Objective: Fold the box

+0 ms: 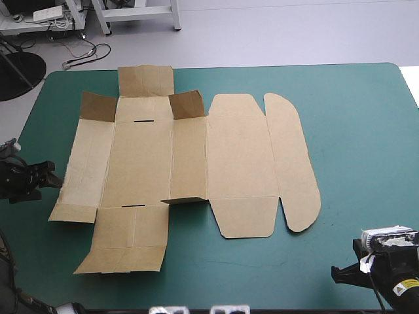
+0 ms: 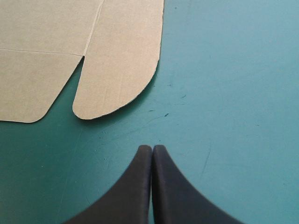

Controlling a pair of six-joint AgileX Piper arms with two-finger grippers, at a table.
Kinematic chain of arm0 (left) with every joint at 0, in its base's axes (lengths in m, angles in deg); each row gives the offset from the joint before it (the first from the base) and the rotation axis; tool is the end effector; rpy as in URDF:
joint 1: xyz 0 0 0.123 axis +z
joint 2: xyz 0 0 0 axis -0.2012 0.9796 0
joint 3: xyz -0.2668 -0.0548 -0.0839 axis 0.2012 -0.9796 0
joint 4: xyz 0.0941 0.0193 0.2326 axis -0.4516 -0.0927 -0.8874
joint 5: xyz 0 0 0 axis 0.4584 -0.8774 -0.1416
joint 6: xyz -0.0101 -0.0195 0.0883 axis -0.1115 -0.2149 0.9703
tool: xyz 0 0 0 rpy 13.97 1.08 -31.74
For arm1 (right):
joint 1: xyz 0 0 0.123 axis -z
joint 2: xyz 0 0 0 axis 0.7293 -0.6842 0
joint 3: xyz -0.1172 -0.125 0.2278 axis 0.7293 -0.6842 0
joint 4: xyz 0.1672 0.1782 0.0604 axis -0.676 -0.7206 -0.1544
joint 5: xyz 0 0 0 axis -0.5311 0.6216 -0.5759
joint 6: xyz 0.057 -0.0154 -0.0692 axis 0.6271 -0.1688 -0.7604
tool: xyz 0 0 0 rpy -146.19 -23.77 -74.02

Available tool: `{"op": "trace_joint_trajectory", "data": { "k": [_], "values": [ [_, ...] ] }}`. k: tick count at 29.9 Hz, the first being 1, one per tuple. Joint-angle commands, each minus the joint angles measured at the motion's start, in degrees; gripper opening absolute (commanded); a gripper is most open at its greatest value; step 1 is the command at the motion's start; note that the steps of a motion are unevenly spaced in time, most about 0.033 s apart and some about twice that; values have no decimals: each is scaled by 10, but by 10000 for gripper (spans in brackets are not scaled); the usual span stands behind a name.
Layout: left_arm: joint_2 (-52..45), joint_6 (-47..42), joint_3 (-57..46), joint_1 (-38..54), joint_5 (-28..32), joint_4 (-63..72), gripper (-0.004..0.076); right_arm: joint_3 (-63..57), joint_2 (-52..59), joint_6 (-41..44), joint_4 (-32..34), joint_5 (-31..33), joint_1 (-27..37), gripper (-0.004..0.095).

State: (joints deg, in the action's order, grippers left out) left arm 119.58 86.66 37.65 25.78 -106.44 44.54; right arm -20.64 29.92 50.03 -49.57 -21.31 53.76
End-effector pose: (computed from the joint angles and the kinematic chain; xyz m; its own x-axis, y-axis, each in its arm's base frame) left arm 0.2704 0.1588 0.2564 -0.9152 -0.3520 -0.1962 -0.2617 0.8893 -0.3750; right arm 0.0403 0.0138 0.2778 -0.6137 -0.0693 -0.7865 -0.1299 0.9914 0.0141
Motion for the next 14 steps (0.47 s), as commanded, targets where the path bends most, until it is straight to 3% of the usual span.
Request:
{"op": "trace_joint_trajectory", "data": {
  "k": [1,14],
  "values": [
    [-15,10,17,1,14,25,509,17,-8,-3,-10,-31,-2,-15],
    [65,120,17,-5,-35,139,438,17,-8,-2,-9,-31,-2,-15]
  ]
}}
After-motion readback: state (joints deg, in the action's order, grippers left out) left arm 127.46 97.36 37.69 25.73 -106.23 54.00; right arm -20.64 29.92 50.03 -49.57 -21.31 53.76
